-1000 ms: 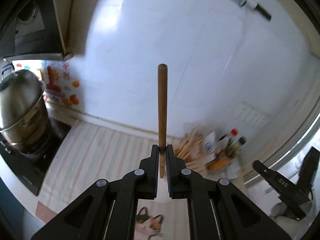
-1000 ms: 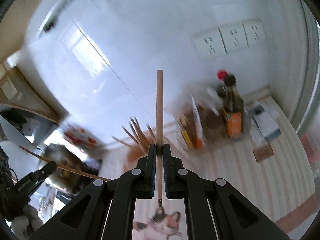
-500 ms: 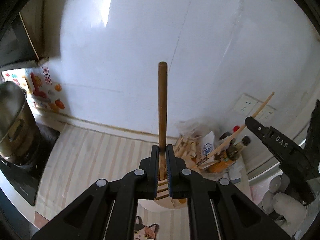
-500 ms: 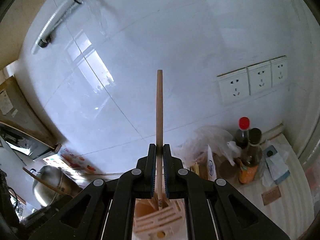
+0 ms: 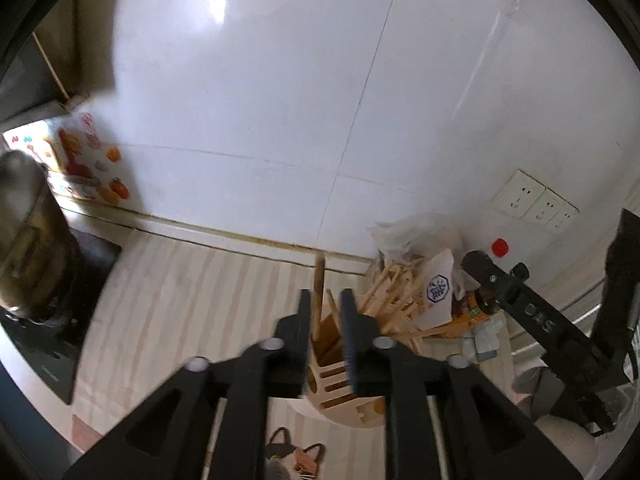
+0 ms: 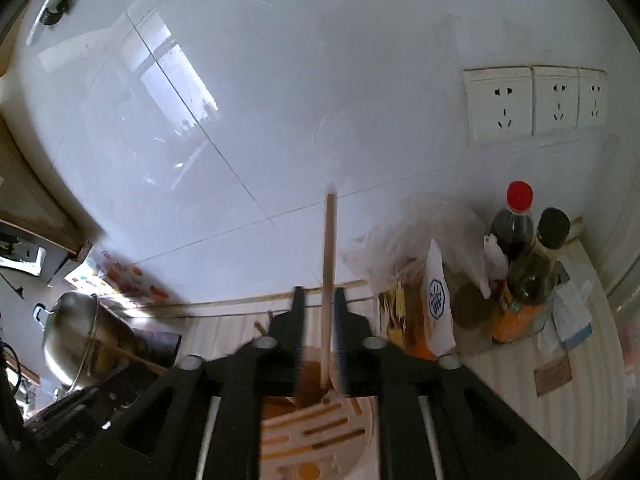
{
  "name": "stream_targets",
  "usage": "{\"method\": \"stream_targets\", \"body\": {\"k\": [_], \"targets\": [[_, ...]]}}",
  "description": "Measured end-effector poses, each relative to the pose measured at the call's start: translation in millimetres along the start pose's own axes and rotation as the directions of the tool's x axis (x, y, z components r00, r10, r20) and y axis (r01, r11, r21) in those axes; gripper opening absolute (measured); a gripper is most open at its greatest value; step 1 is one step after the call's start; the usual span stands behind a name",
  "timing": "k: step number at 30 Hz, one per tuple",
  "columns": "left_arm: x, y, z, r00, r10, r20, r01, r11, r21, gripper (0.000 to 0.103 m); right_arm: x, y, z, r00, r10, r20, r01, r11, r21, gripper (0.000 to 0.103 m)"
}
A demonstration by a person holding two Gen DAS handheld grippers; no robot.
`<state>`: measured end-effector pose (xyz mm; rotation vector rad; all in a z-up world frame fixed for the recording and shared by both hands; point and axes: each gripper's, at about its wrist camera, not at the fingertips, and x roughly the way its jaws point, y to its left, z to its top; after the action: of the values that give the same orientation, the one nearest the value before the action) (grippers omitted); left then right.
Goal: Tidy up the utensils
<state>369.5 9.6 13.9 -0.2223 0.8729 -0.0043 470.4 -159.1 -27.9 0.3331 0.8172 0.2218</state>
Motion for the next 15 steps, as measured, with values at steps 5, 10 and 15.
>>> {"method": "stream_targets", "body": {"k": [5, 10, 15], "targets": [[-39, 10, -5, 0.989, 0.093, 0.116, -0.092, 0.996, -0.01, 0.082, -36, -1, -4, 0.998, 0.025, 0.061, -0.024, 1.0, -0.01, 0.051], [-59, 17, -24, 0.972, 0.168, 0.162, -0.171, 0.985, 0.007, 0.103, -74, 4, -20, 0.993, -0.025, 0.111, 0.034, 0.996, -0.079, 0.064], [-55, 18, -48, 0.958, 0.234, 0.169, -0.242, 0.97, 0.029, 0.103, -90, 15, -56, 0.982, -0.132, 0.132, 0.157, 0.966, -0.204, 0.09]]}}
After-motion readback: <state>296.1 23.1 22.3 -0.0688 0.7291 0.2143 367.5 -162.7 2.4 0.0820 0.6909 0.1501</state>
